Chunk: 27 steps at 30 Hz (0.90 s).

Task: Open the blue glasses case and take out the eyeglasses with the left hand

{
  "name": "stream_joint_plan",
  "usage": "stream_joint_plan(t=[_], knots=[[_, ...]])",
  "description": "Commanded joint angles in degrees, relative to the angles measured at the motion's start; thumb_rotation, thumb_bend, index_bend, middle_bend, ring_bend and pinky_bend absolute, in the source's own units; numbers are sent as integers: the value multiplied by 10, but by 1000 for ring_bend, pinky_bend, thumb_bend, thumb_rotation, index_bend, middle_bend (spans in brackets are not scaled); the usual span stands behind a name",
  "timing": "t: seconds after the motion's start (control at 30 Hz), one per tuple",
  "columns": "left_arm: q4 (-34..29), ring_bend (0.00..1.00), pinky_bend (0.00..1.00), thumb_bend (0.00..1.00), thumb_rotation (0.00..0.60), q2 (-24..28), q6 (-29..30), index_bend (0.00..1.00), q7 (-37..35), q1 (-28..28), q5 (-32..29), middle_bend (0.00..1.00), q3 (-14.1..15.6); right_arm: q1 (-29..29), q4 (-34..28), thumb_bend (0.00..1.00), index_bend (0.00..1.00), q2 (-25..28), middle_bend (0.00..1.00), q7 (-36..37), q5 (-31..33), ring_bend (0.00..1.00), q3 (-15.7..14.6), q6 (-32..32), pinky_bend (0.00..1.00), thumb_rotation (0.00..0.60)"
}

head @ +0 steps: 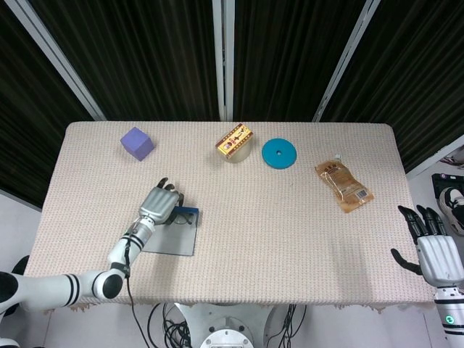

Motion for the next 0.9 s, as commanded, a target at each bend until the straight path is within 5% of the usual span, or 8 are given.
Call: stream_joint_plan(t=[0.03,0.53,0.73,0.9], knots=[[2,166,5,448,600,-1,0,444,-1,0,1,393,0,0,-1,193,0,0,144,-1,1,0,0,0,0,600],[22,218,27,470,600,-9,11,524,-24,5,32,442,-8,1,-2,192,0,0,144,-1,3,0,1,-3,0,600],[70,235,34,478,600,-43,59,544,-62,13,111,463,-21,-1,-1,192,0,1,144,-1,6,0,2,-1,0,600],[179,244,46,477,600,-106,114,557,-109,15,217,481,-15,-4,-1,193,0,3,144,1,10,0,2,1,0,600]])
